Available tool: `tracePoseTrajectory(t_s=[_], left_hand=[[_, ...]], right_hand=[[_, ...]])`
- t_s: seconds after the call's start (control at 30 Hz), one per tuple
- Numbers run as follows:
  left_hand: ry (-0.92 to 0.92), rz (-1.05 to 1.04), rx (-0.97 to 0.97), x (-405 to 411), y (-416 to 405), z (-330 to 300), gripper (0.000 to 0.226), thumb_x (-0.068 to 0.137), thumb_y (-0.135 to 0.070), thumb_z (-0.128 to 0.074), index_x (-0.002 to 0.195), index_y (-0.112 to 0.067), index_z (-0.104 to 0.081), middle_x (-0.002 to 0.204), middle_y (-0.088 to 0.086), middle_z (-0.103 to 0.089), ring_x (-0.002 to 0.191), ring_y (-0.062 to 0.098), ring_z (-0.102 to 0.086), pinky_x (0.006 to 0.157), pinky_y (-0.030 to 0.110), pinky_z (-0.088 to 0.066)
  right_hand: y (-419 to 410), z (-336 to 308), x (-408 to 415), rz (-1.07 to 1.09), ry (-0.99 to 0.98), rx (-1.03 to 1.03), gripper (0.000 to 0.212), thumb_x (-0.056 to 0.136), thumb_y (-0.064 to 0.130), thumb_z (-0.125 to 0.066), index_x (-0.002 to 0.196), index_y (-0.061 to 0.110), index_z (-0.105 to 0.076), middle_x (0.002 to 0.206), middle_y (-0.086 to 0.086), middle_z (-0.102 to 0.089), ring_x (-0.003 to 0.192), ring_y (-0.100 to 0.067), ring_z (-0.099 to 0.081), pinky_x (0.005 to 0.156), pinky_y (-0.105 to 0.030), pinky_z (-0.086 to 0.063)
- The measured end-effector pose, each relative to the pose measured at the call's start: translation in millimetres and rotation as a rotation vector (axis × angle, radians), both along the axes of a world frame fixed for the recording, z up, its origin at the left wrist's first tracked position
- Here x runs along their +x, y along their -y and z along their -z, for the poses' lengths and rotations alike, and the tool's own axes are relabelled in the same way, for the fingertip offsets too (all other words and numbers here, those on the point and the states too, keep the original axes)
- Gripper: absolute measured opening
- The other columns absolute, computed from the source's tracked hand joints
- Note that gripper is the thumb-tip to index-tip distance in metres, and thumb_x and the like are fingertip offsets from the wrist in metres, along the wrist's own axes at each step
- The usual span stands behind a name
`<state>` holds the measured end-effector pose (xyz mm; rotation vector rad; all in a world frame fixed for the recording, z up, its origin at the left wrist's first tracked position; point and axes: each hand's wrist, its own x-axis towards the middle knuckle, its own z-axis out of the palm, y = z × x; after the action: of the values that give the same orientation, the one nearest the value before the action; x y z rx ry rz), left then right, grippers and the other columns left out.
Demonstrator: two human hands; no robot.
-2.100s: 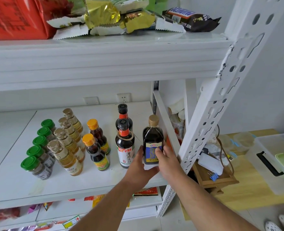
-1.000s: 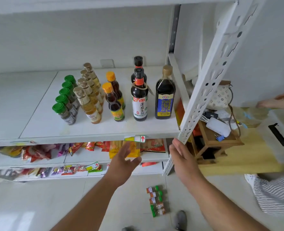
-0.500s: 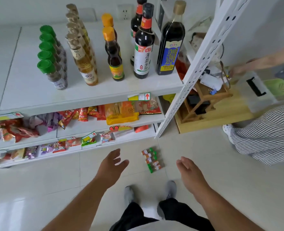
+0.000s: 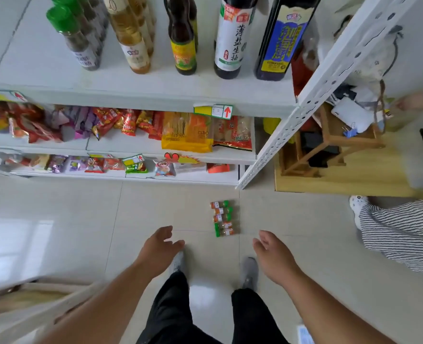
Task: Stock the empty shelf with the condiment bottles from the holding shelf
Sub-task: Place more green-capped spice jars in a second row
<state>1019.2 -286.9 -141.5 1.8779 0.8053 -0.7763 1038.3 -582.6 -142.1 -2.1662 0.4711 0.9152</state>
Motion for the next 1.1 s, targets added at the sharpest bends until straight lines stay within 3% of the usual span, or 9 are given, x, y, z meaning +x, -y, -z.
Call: tracePoseTrajectory(t_s=[0.1, 0.2, 0.43, 0.5, 0.57, 0.63, 0.73, 0.93, 1.1], left_hand=[[-0.038, -0.121, 0.065, -18.7, 24.1, 21.5, 0.062, 0.096, -0.032, -0.069, 0.151, -0.019, -0.045, 0.146, -0.001, -0.056, 0.121, 0.018, -0.057, 0.092, 0.025, -0.039], [-0.079, -0.237, 0.053, -33.8, 54.4, 60.5, 0.06, 0.094, -0.031, -0.072, 0.148, -0.019, -0.049, 0.14, 0.001, -0.06, 0.108, 0.022, -0.063, 0.087, 0.031, -0.05], [-0.198, -0.414, -0.087, -56.1, 127.9, 188.9, 0.064, 0.089, -0.03, -0.077, 0.145, -0.013, -0.052, 0.135, 0.007, -0.063, 0.11, 0.025, -0.065, 0.094, 0.04, -0.056], [-0.232, -0.509, -0.144, -56.5, 142.5, 239.7, 0.064, 0.088, -0.03, -0.079, 0.144, -0.013, -0.053, 0.131, 0.007, -0.065, 0.102, 0.024, -0.068, 0.088, 0.043, -0.059], [-0.25, -0.619, -0.222, -53.4, 152.9, 292.9, 0.064, 0.089, -0.029, -0.078, 0.144, -0.014, -0.051, 0.125, 0.006, -0.065, 0.088, 0.019, -0.068, 0.07, 0.039, -0.059], [-0.269, -0.709, -0.272, -48.2, 160.0, 344.5, 0.063, 0.09, -0.027, -0.077, 0.145, -0.013, -0.049, 0.113, 0.008, -0.066, 0.083, 0.018, -0.066, 0.07, 0.039, -0.061], [-0.299, -0.812, -0.336, -39.3, 166.5, 420.0, 0.059, 0.092, -0.025, -0.075, 0.144, -0.011, -0.049, 0.103, 0.011, -0.066, 0.088, 0.02, -0.065, 0.082, 0.043, -0.062], [-0.278, -0.945, -0.411, -18.7, 183.8, 557.8, 0.057, 0.096, -0.024, -0.07, 0.146, -0.009, -0.047, 0.1, 0.013, -0.065, 0.082, 0.02, -0.06, 0.08, 0.04, -0.06], [-0.299, -0.967, -0.446, -2.2, 199.9, 647.5, 0.049, 0.097, -0.032, -0.068, 0.138, -0.011, -0.054, 0.118, 0.012, -0.062, 0.101, 0.024, -0.063, 0.082, 0.041, -0.063]], right_hand=[[20.5, 27.6, 16.8, -0.118, -0.011, 0.001, 0.054, 0.106, 0.037, -0.048, 0.156, 0.017, -0.038, 0.16, 0.002, -0.043, 0.145, -0.014, -0.044, 0.117, -0.031, -0.033], [38.3, 65.2, 30.0, -0.249, -0.015, -0.017, 0.054, 0.104, 0.04, -0.049, 0.153, 0.02, -0.041, 0.158, 0.002, -0.045, 0.144, -0.016, -0.045, 0.119, -0.036, -0.035], [49.8, 172.3, 53.1, -0.408, -0.016, -0.113, 0.051, 0.104, 0.041, -0.05, 0.151, 0.021, -0.045, 0.156, 0.002, -0.047, 0.142, -0.016, -0.046, 0.117, -0.037, -0.038], [48.2, 217.0, 58.9, -0.446, -0.02, -0.137, 0.051, 0.105, 0.04, -0.049, 0.152, 0.02, -0.044, 0.157, 0.0, -0.046, 0.143, -0.017, -0.045, 0.117, -0.038, -0.038], [44.3, 269.2, 65.0, -0.493, -0.019, -0.168, 0.052, 0.106, 0.039, -0.048, 0.153, 0.018, -0.043, 0.157, -0.002, -0.046, 0.143, -0.019, -0.045, 0.117, -0.038, -0.038], [39.0, 324.5, 69.6, -0.526, -0.016, -0.186, 0.051, 0.106, 0.038, -0.049, 0.152, 0.017, -0.043, 0.156, -0.003, -0.047, 0.142, -0.02, -0.047, 0.116, -0.037, -0.039], [29.8, 407.7, 72.7, -0.571, -0.006, -0.19, 0.048, 0.105, 0.036, -0.05, 0.15, 0.018, -0.047, 0.154, -0.002, -0.05, 0.139, -0.02, -0.05, 0.114, -0.035, -0.041], [7.5, 548.5, 86.3, -0.777, 0.05, -0.255, 0.036, 0.105, 0.03, -0.048, 0.139, 0.024, -0.058, 0.136, -0.003, -0.063, 0.118, -0.024, -0.061, 0.099, -0.036, -0.051], [8.2, 634.1, 96.4, -0.837, 0.105, -0.31, 0.027, 0.101, 0.031, -0.047, 0.124, 0.031, -0.063, 0.114, 0.0, -0.071, 0.097, -0.023, -0.065, 0.087, -0.042, -0.058]])
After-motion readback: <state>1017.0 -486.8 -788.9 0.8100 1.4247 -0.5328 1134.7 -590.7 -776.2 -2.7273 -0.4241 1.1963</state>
